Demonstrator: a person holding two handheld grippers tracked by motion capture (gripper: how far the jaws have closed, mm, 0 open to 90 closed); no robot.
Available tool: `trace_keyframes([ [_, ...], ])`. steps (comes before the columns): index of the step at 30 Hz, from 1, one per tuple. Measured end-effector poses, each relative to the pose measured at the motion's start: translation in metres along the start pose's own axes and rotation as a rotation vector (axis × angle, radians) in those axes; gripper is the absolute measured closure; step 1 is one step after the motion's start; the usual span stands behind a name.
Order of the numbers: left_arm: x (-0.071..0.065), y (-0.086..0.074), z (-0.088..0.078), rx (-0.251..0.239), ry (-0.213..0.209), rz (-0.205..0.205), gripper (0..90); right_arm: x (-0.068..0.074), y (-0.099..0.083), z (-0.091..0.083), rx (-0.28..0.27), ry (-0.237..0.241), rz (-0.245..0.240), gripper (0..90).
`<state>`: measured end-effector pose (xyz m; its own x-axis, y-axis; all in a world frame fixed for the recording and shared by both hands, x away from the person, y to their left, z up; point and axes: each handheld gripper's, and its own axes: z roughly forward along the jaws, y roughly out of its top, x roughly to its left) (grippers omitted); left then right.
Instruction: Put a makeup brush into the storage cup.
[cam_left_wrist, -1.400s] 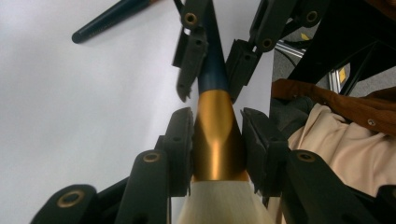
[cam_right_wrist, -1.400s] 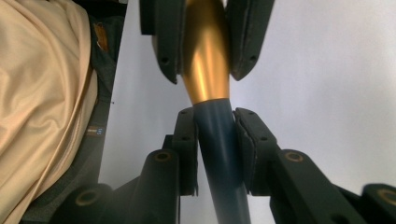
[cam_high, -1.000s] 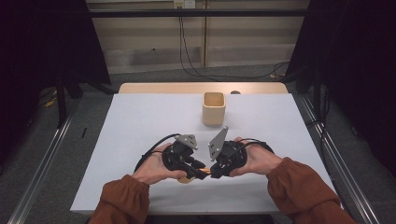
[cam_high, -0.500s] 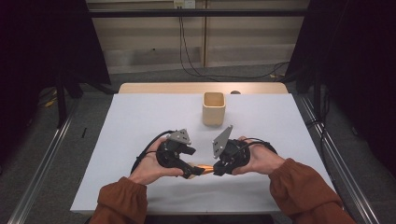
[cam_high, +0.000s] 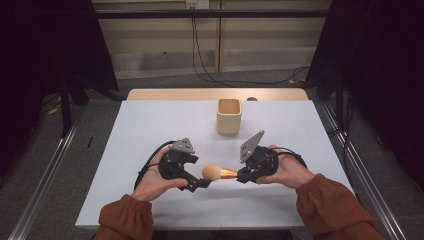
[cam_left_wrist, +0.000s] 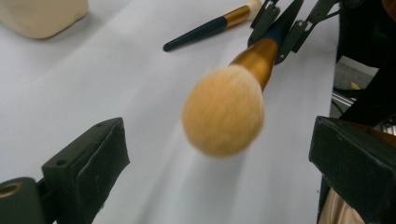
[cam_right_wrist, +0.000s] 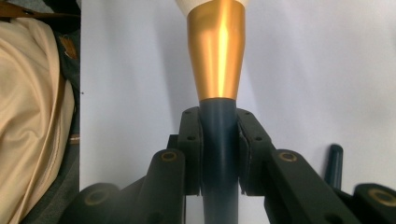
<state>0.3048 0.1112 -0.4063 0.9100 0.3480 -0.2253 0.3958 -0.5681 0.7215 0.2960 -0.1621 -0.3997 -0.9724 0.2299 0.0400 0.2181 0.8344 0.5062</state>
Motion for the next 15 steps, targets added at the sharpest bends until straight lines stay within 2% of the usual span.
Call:
trace_keyframes([
  [4,0.0,-0.004,-0.004,-0.016,0.008,-0.016,3.9,-0.003,-0.009,-0.003,-0.016,-0.022,0.039,75.3],
  [6,-0.001,-0.006,-0.006,-0.021,0.04,-0.044,3.7,-0.004,-0.013,-0.005,-0.027,-0.033,0.068,75.2],
  [10,-0.006,-0.011,-0.01,-0.057,0.059,-0.06,3.8,-0.001,-0.017,-0.008,-0.065,-0.066,0.124,75.2],
  [15,-0.006,-0.02,-0.011,-0.068,0.088,-0.068,3.7,0.002,-0.025,-0.007,-0.104,-0.099,0.193,75.2],
])
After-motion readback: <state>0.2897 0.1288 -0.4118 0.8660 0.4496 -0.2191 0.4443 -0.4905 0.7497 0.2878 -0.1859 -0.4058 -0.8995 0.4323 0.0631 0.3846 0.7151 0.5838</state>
